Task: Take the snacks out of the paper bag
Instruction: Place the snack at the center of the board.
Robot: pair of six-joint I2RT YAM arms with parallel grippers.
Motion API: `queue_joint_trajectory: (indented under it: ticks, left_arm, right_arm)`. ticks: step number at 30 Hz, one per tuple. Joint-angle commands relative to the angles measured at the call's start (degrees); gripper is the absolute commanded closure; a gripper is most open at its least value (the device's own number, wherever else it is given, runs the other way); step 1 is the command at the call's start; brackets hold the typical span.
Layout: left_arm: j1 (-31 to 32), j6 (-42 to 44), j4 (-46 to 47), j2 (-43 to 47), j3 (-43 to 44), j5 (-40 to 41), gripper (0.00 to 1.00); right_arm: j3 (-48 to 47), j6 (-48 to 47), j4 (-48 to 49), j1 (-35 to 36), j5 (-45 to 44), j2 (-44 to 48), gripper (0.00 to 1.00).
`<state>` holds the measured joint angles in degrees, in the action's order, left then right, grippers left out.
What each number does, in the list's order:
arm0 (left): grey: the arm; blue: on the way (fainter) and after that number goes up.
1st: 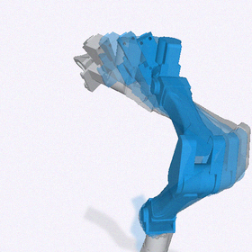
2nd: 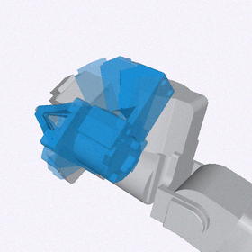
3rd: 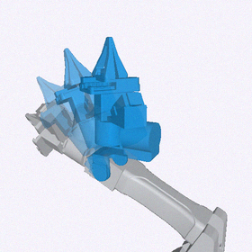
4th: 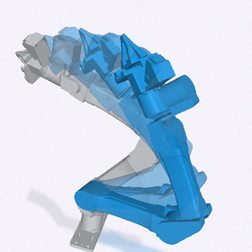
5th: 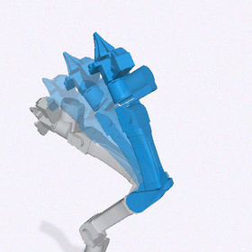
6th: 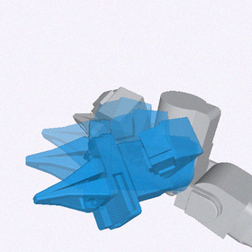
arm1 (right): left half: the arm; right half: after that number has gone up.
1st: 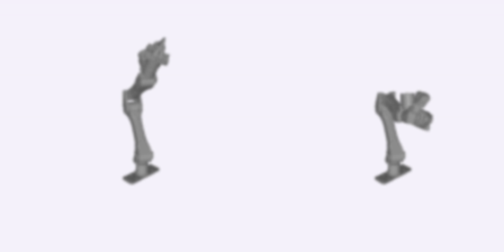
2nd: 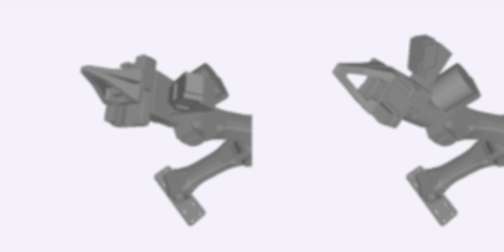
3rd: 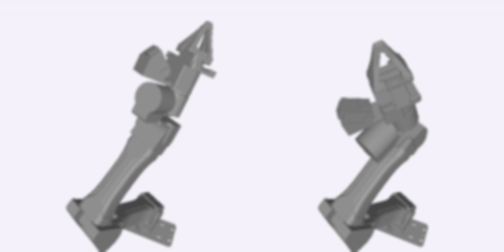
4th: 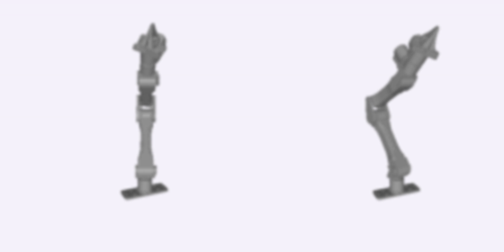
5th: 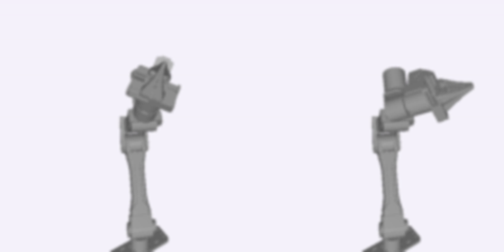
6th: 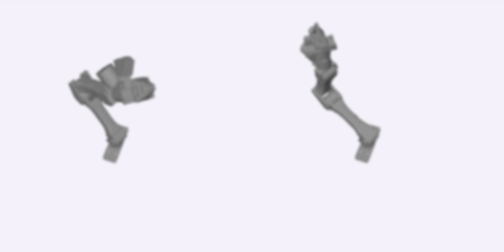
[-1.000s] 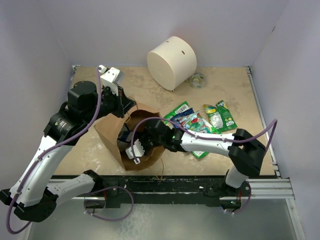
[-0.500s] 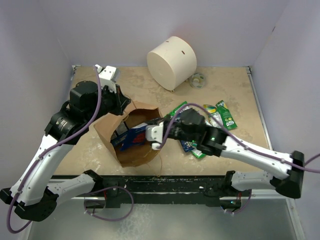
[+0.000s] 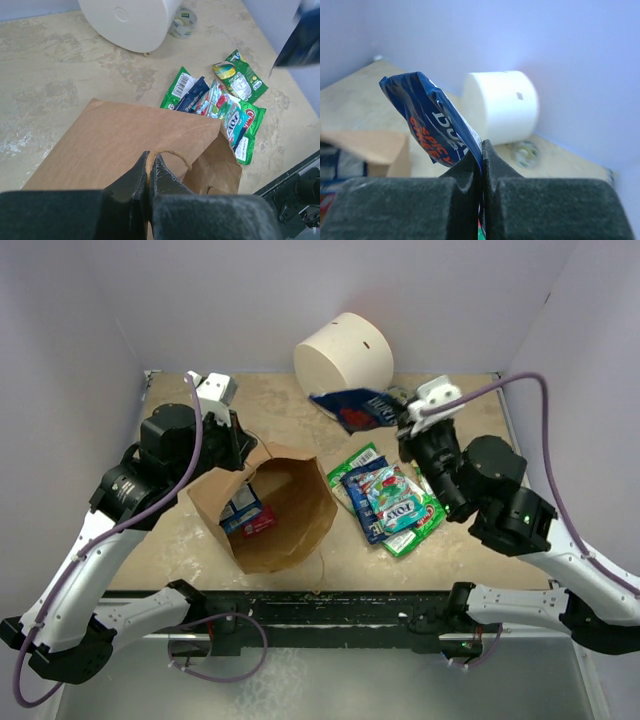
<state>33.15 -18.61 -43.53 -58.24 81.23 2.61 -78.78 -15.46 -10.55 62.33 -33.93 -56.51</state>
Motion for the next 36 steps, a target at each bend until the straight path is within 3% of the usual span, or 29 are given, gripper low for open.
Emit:
queue_joint_trajectory:
  ticks: [1,4,7,11,16,25,32,36]
  left_arm:
    - [0.12,-1.09,1.04,1.03,-0.29,1.1,1.0]
    - [0.08,-0.88,0.79,1.19,0.17,1.38,1.0]
    - [0.08,-0.53,0.56,1.26,0.63,1.46,1.0]
    - [0.07,-0.47,0.46,0.96,1.37,1.39,1.0]
    - [0.08,-0.71,0.97,0.14,1.87,0.48,1.0]
    - [0.12,-0.89,0.52,0.36,1.98,0.11,1.0]
    - [0.12,-1.8,0.81,1.11,0.65,-0.15,1.0]
    - [0.08,-1.95,0.57,1.13,0.64,-0.36,1.0]
  right_arm:
    - [-5.89,5.72,-1.44,-2.41,-24.81,-4.92,1.0]
    - [-8.28,12.92,-8.25,-9.43,-23.52,-9.52,1.0]
    - [-9.89,23.19,-15.7,-16.91,-13.9,-12.45,1.0]
    - [-11.45,36.4,-20.61,-20.36,-4.09,-15.84,1.0]
    - [-8.37,50.81,-13.04,-23.31,5.53,-17.23,1.0]
    - [0.51,65.25,-7.36,-33.58,26.93,-18.7,1.0]
    - [18.01,76.28,-2.55,-42.33,38.85,-14.69,1.0]
    - [24.64,76.63,-4.16,-44.65,38.8,-13.9,1.0]
